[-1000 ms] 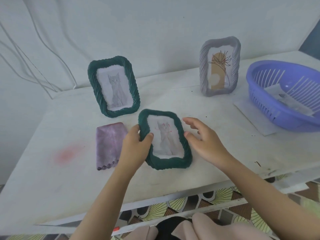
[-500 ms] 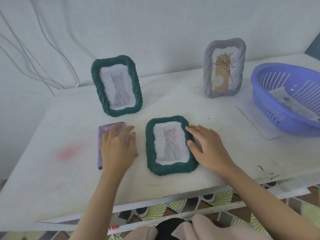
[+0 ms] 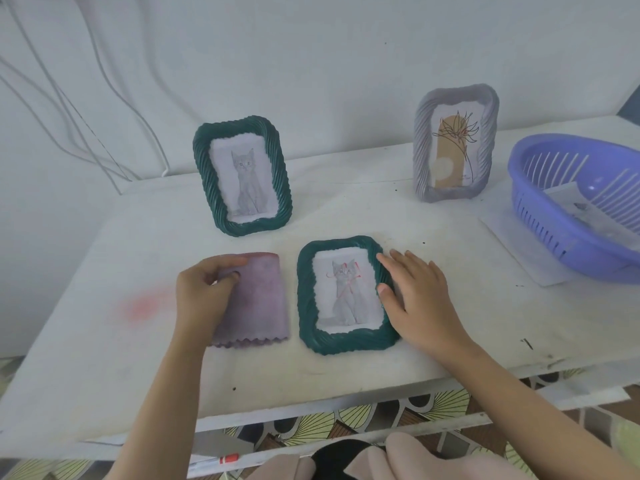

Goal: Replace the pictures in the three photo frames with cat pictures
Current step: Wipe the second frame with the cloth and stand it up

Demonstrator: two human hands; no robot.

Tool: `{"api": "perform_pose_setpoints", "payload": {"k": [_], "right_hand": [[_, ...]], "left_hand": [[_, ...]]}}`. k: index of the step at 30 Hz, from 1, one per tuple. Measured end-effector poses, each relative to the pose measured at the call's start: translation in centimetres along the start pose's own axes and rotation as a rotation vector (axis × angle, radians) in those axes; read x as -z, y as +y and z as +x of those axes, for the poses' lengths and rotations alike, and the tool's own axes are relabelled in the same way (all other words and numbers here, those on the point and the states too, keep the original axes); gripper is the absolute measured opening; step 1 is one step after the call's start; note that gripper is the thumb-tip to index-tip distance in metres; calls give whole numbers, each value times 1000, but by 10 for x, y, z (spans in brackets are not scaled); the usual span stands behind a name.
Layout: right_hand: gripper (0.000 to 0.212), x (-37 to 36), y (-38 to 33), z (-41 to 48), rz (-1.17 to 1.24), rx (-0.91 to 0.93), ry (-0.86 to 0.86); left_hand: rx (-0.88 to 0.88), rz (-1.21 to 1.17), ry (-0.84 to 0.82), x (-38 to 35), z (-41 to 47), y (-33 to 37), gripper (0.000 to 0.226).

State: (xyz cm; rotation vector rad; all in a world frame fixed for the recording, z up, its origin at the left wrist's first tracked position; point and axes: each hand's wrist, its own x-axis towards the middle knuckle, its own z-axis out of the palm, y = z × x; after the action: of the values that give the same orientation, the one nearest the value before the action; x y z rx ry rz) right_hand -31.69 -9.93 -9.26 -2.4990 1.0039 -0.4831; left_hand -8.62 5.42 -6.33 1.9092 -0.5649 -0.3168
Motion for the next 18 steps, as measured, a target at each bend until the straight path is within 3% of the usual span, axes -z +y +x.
{"api": "perform_pose_setpoints", "payload": {"k": [4, 7, 10, 12, 16, 18], "right_hand": [[48, 2, -20, 2, 174, 91, 47], [45, 6, -44, 5, 426, 122, -42], [60, 9, -68, 6, 674, 78, -175], [66, 9, -80, 8, 802, 65, -178], [56, 12, -84, 17, 1022, -47, -76], [56, 17, -75, 22, 997, -112, -99]], "left_hand": [[2, -273, -78, 3, -4, 11, 42], [-38, -435, -169, 2, -7, 26, 45], [-55, -536, -239, -6, -13, 44, 44], [-72, -582, -283, -13, -18, 55, 37], [-86, -658, -346, -21, -24, 64, 23], [-99, -636, -375, -23, -24, 61, 25]]}}
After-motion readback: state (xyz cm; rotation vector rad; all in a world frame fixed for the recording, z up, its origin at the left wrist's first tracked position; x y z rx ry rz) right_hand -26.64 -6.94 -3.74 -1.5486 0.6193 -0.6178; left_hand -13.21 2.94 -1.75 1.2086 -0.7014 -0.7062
